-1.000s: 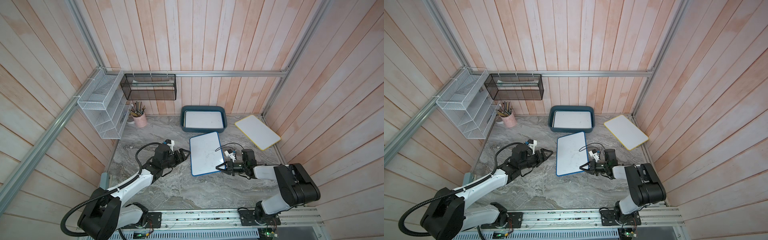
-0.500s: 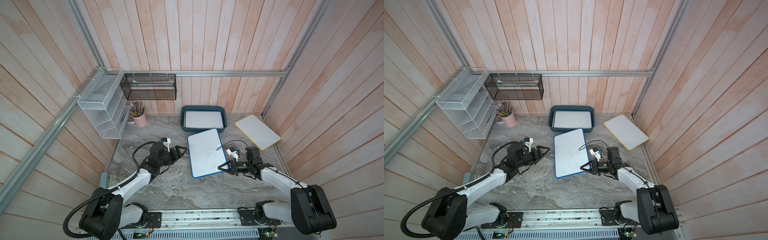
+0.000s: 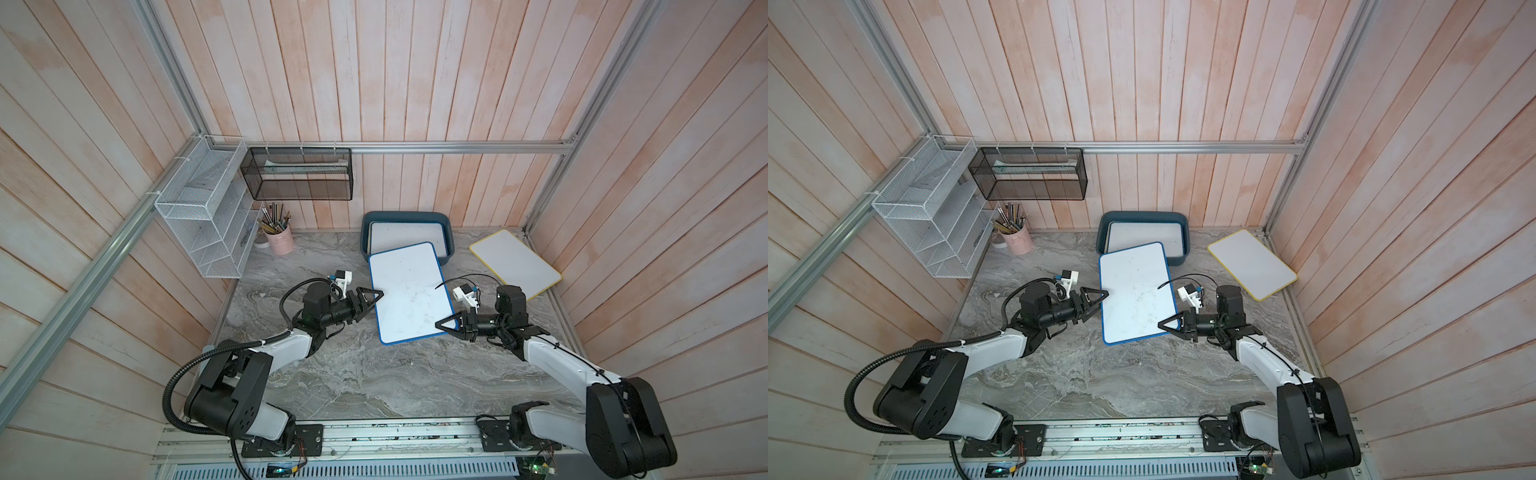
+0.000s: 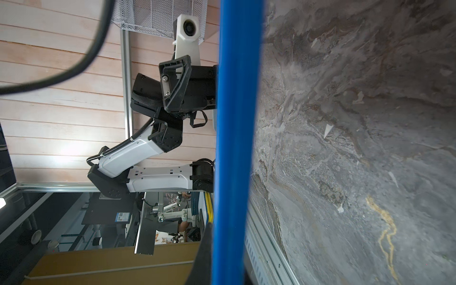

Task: Put the whiteboard into the storage box
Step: Pick up the whiteboard at the center of the board.

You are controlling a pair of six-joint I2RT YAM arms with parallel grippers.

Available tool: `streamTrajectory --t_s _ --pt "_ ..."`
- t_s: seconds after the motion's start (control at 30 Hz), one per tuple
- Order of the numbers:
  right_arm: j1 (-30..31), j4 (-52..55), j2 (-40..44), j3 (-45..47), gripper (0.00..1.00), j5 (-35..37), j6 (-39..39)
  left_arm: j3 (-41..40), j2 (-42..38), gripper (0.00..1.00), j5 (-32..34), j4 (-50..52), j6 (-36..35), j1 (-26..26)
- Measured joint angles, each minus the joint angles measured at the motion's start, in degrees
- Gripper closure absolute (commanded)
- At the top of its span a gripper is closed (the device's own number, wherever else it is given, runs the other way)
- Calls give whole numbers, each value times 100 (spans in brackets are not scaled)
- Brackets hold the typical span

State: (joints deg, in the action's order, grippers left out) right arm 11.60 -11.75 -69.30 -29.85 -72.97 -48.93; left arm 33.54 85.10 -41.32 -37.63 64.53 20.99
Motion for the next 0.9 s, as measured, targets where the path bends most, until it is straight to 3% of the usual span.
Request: streamTrajectory --t_s 0.17,0.37,0.47,0.6,0.7,0.9 --pt "13 -280 46 2 100 -85 -181 116 225 66 -192 -446 166 0" --pt "26 -553 -7 17 100 -168 -343 186 417 85 -352 -844 328 -26" --pt "15 -769 -164 20 100 -278 -352 192 483 100 -448 -1196 605 -83" --pt "13 -1097 -365 20 98 -313 -382 192 693 100 -490 -1622 804 -138" --pt "-28 -1259 -529 20 75 -317 -376 190 850 100 -507 -1969 964 -175" --pt "-584 -1624 -850 57 66 -289 -372 31 964 100 -284 -2452 1237 -236"
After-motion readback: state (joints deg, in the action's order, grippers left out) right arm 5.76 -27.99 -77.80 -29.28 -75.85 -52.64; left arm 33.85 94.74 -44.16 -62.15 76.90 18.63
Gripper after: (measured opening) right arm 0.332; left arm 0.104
